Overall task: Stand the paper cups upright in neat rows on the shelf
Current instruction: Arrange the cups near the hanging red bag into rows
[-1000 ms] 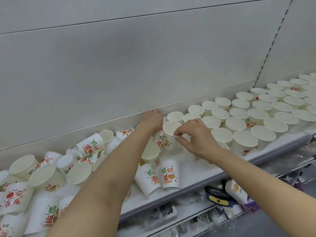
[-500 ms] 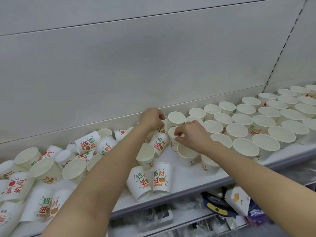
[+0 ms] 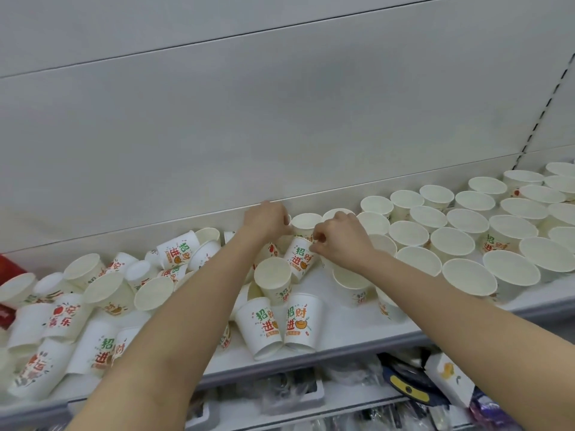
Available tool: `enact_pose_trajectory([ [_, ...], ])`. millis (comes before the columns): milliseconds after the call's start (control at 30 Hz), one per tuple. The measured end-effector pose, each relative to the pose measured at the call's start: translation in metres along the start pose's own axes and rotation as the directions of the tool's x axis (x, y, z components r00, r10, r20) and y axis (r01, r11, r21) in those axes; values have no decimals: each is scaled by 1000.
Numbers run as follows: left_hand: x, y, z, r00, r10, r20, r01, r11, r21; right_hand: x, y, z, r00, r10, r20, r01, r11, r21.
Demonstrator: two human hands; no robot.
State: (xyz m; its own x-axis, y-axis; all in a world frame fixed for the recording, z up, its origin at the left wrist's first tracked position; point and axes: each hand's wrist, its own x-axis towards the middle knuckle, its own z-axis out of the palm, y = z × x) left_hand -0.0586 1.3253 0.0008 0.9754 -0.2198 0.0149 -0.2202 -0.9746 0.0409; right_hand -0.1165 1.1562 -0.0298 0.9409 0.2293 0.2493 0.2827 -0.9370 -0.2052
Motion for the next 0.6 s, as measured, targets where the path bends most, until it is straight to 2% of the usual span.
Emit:
enact_pose_trajectory([
  [200, -1, -15, -14, 994, 98, 53, -97, 995, -34, 9, -21, 5, 992, 96, 83, -80, 980, -184],
  [333, -30, -30, -41, 983, 182, 7, -182, 983, -20, 12, -36, 6, 979, 175, 101, -154, 971, -182],
  [433, -67, -31, -45, 975, 218, -48, -220, 975, -26, 13, -43, 5, 963, 249, 102, -236, 964, -123],
  [533, -102, -27, -38, 965, 254, -65, -257, 965, -42, 12, -48, 3, 941, 322, 104, -329, 943, 56],
  [600, -118, -28, -30, 956, 283, -76, -285, 958, -21, 11, -49, -2, 947, 307, 94, -319, 931, 179],
])
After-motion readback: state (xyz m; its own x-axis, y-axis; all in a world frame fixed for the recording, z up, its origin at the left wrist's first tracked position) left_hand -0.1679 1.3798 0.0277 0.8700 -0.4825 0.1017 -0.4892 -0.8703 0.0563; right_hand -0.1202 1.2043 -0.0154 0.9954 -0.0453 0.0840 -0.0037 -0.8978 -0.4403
